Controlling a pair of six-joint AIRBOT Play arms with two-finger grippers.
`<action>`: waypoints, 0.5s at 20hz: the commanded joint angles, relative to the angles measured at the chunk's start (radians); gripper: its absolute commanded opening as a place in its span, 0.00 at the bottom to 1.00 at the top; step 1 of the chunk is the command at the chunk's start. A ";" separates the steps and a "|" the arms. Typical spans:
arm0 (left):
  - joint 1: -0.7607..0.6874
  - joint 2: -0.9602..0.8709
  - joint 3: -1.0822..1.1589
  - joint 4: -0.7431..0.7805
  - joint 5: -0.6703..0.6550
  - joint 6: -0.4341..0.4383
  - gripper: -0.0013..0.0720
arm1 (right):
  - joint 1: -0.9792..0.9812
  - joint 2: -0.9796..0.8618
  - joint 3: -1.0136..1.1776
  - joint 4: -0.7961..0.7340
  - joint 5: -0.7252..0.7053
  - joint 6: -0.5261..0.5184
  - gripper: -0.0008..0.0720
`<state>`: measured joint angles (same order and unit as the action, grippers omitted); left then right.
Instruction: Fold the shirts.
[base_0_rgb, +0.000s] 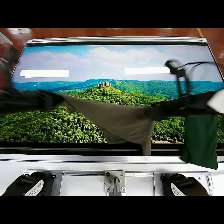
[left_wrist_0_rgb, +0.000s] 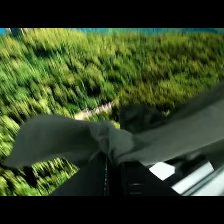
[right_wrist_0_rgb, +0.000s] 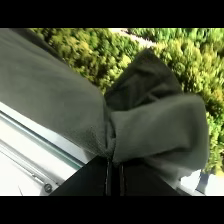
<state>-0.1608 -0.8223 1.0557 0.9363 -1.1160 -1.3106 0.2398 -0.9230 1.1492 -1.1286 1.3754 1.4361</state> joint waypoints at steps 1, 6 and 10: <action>-0.047 -0.001 -0.278 -0.056 0.099 -0.012 0.08 | 0.031 -0.145 -0.159 0.005 -0.241 0.002 0.11; -0.153 -0.001 -0.465 -0.109 0.177 -0.012 0.08 | 0.035 -0.354 -0.167 0.104 -0.447 0.103 0.14; -0.181 0.000 -0.473 -0.108 0.250 -0.011 0.08 | -0.038 -0.314 -0.110 -0.076 -0.262 0.069 0.95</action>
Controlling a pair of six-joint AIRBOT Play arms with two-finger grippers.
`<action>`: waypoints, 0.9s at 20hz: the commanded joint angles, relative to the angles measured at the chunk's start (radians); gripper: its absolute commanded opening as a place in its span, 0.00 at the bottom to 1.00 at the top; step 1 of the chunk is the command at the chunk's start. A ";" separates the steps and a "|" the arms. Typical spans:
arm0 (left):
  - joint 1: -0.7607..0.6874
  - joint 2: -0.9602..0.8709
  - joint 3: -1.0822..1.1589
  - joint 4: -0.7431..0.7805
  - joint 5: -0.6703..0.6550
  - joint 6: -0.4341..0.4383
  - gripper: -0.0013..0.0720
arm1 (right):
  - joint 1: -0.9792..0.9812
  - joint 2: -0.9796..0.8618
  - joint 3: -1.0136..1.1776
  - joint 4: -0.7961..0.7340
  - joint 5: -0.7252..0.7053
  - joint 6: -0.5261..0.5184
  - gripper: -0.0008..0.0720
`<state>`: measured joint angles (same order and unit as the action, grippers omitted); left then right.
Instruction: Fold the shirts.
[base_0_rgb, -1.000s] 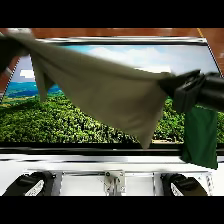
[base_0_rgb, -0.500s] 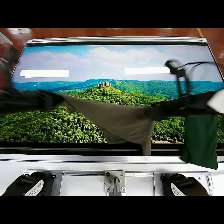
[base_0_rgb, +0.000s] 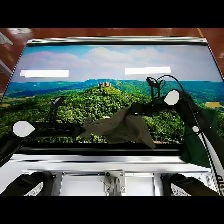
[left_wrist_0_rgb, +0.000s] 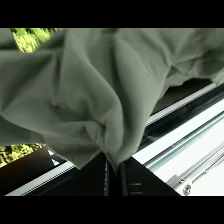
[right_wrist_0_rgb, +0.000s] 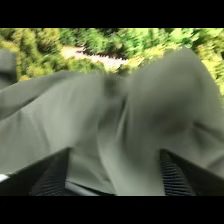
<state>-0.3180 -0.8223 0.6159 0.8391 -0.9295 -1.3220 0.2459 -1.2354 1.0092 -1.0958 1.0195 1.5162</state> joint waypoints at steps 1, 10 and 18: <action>-0.024 0.000 -0.033 -0.011 0.084 0.000 0.08 | -0.085 0.027 0.058 -0.215 0.217 -0.033 0.95; -0.024 0.000 -0.033 -0.011 0.117 -0.008 0.08 | -0.505 0.225 -0.330 0.017 0.444 -0.246 0.95; -0.024 0.001 -0.033 -0.014 0.088 -0.062 0.08 | -0.364 0.198 -0.537 -0.002 0.037 -0.284 0.95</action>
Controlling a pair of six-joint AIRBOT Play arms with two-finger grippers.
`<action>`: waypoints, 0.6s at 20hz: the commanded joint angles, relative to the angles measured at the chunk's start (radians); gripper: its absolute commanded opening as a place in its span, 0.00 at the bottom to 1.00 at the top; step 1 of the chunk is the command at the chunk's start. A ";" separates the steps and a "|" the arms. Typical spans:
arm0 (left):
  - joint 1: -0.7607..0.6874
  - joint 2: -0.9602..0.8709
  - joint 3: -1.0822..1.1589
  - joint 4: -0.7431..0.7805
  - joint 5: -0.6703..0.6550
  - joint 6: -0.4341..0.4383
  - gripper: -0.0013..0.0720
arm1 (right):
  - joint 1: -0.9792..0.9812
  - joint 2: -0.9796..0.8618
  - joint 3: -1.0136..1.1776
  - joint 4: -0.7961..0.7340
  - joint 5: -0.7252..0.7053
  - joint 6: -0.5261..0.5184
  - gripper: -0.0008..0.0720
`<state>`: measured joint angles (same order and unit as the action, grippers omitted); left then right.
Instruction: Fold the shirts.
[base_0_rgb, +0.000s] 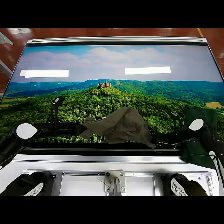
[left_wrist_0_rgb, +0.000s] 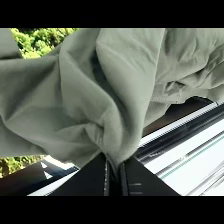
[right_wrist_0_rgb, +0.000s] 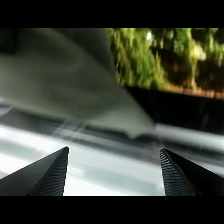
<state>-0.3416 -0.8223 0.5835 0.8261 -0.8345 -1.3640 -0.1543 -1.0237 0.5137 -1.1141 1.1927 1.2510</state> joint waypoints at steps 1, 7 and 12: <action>-0.001 0.001 0.000 -0.001 -0.006 -0.021 0.08 | 0.059 -0.036 -0.042 0.019 -0.156 -0.027 0.95; 0.000 0.001 0.000 0.000 -0.005 -0.021 0.08 | 0.203 -0.170 -0.042 0.031 -0.257 -0.034 0.35; 0.017 0.013 0.142 0.111 -0.003 -0.007 0.08 | 0.204 -0.013 0.098 0.011 -0.159 -0.026 0.11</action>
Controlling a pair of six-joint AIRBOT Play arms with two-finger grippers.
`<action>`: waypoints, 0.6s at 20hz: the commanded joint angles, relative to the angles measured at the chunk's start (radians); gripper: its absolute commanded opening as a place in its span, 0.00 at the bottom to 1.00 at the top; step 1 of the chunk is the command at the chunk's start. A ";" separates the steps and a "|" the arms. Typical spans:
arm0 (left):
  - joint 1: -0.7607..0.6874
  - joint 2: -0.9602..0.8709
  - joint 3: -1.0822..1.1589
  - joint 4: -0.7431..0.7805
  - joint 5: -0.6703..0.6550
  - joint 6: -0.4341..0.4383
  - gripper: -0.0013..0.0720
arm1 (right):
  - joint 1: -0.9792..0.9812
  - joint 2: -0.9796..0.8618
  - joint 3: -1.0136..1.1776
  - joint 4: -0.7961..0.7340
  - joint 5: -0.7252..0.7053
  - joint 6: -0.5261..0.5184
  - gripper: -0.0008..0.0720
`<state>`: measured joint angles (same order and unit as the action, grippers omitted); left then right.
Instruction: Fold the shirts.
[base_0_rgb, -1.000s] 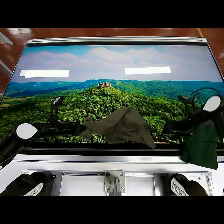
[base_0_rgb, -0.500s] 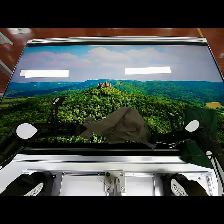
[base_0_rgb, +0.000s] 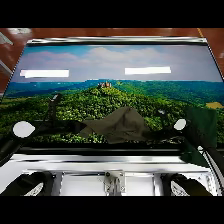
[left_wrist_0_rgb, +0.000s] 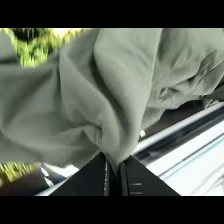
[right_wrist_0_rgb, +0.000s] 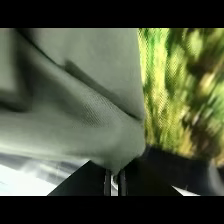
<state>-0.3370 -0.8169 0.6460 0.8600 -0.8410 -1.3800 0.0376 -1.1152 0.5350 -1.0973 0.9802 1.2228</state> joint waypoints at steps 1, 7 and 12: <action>0.031 0.016 0.148 0.105 0.003 0.008 0.08 | 0.012 0.148 0.146 -0.004 0.062 0.002 0.11; 0.208 0.043 0.821 0.136 0.008 0.009 0.08 | 0.012 0.467 0.743 -0.042 -0.167 0.070 0.10; 0.247 0.042 1.262 0.150 0.055 0.007 0.08 | 0.012 0.449 1.159 -0.044 -0.188 0.132 0.10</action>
<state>-0.1173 -0.7753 1.6730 0.9882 -0.8055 -1.3708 0.0490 -0.6785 1.4834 -1.1316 0.8291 1.3178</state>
